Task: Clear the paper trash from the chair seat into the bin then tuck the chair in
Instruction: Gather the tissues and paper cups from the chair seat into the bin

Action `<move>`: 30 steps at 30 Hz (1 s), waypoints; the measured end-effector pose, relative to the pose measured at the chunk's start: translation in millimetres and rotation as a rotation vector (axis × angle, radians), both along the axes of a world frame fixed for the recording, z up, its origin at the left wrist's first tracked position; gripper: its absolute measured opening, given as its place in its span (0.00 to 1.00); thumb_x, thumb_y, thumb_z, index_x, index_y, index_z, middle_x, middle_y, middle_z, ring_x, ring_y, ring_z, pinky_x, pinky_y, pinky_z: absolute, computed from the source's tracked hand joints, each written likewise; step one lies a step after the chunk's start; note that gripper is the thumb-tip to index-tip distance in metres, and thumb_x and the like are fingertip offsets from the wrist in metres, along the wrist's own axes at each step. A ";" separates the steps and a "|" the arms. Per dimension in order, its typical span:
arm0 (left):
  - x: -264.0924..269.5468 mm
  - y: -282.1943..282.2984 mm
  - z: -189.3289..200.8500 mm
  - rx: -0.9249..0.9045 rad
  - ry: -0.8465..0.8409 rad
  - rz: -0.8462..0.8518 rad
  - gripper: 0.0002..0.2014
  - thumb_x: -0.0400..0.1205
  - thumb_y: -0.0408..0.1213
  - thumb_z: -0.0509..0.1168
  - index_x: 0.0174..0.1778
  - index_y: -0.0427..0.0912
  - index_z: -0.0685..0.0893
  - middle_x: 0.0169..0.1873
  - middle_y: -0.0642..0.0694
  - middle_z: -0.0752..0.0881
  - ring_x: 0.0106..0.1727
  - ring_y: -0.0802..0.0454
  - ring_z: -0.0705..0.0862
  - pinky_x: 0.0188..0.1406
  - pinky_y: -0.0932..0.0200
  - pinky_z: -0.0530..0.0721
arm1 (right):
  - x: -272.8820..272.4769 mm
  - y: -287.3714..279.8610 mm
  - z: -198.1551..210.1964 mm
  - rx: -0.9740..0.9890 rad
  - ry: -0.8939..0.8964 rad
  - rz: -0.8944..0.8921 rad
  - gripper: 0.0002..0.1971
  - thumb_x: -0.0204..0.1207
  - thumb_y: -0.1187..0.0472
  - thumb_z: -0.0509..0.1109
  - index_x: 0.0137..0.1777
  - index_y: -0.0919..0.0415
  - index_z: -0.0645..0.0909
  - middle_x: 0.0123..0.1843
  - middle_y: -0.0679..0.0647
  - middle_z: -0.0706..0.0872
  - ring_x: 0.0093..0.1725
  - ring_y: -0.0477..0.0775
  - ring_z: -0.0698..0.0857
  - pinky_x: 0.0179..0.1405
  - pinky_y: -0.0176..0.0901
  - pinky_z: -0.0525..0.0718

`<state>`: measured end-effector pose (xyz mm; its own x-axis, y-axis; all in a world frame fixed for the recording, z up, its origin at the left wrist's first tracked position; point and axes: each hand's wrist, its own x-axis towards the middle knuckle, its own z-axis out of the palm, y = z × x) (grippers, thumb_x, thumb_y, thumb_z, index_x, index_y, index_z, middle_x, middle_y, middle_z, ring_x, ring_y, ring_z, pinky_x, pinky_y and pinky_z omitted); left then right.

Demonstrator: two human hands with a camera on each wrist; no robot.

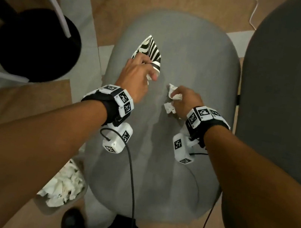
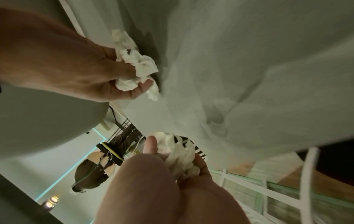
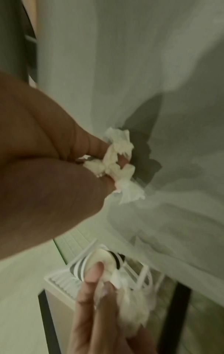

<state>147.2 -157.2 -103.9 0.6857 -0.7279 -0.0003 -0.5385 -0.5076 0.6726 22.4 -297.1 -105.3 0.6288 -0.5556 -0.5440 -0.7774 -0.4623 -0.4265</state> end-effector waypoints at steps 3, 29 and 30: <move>0.6 54.8 9.1 -0.012 0.034 0.079 0.20 0.73 0.16 0.56 0.39 0.42 0.88 0.61 0.43 0.81 0.62 0.40 0.79 0.63 0.45 0.78 | 14.7 70.2 8.4 0.126 -0.109 -0.017 0.11 0.78 0.63 0.67 0.57 0.49 0.80 0.43 0.52 0.82 0.29 0.49 0.82 0.15 0.32 0.77; -125.5 448.4 -207.6 0.665 0.590 0.224 0.17 0.78 0.35 0.61 0.64 0.41 0.73 0.70 0.45 0.69 0.72 0.41 0.67 0.69 0.47 0.72 | -13.3 462.8 -211.5 0.195 0.207 0.522 0.24 0.78 0.63 0.65 0.75 0.58 0.70 0.71 0.61 0.78 0.69 0.64 0.79 0.67 0.49 0.77; -124.5 447.5 -219.3 0.699 0.588 0.215 0.19 0.79 0.33 0.61 0.66 0.40 0.71 0.72 0.44 0.68 0.73 0.41 0.67 0.69 0.47 0.72 | -11.5 467.4 -224.6 0.178 0.220 0.545 0.23 0.79 0.63 0.64 0.74 0.59 0.72 0.69 0.62 0.81 0.68 0.64 0.80 0.66 0.50 0.78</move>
